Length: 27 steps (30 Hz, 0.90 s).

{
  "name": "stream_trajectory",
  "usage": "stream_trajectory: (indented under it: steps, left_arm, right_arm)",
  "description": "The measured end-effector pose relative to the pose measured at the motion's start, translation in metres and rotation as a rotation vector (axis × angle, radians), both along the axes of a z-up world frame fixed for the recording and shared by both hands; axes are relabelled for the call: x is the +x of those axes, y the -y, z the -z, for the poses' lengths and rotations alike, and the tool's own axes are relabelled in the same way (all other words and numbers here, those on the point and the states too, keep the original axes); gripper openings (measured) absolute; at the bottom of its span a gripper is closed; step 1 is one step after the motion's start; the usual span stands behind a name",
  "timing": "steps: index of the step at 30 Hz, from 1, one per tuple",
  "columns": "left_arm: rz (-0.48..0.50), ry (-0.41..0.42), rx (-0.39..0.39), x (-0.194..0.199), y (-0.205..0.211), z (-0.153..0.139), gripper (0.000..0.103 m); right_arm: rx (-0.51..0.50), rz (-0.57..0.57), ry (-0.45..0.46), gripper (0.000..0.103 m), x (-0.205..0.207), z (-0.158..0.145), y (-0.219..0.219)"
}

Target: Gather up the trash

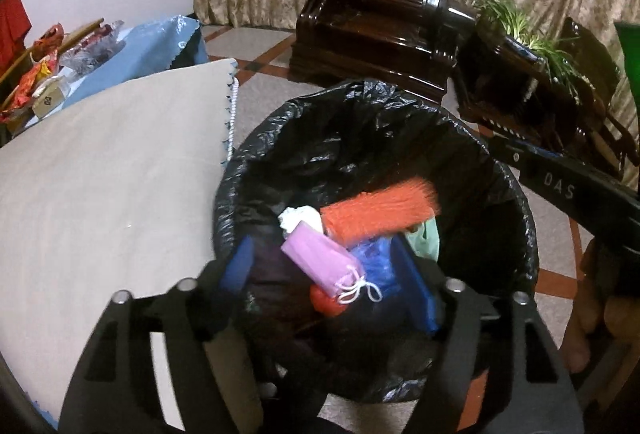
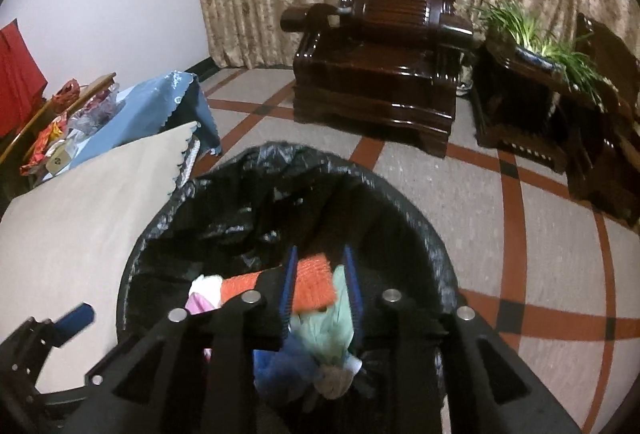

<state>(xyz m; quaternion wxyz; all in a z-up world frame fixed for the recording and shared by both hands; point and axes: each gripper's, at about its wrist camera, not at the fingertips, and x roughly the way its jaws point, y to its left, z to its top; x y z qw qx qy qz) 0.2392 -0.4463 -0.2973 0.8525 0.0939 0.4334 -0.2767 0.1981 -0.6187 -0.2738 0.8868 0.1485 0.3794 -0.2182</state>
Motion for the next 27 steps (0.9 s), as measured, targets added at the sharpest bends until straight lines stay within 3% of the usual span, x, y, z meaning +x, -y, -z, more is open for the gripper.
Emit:
stream_trajectory:
  steps: [1,6,11,19,27]
  left_arm:
    - [0.002,-0.009,-0.005,-0.001,-0.004,0.0,0.072]
    - [-0.006,0.002,-0.012,-0.003,-0.028,-0.005,0.08]
    - [-0.019,0.025,-0.013,-0.003,-0.05,-0.016,0.081]
    - [-0.054,0.08,-0.039,-0.006,-0.098,-0.051,0.09]
    - [-0.093,0.142,-0.035,-0.016,-0.161,-0.092,0.092]
  right_arm:
    - [0.001,0.004,-0.006,0.037,-0.002,0.001,-0.002]
    - [0.032,0.046,0.007,0.041,-0.014,-0.003,-0.008]
    - [0.051,0.055,0.006,0.047,-0.023,-0.006,-0.023]
    - [0.074,0.097,0.024,0.075,-0.044,-0.019,-0.053]
    - [0.043,0.103,0.036,0.094,-0.061,-0.044,-0.092]
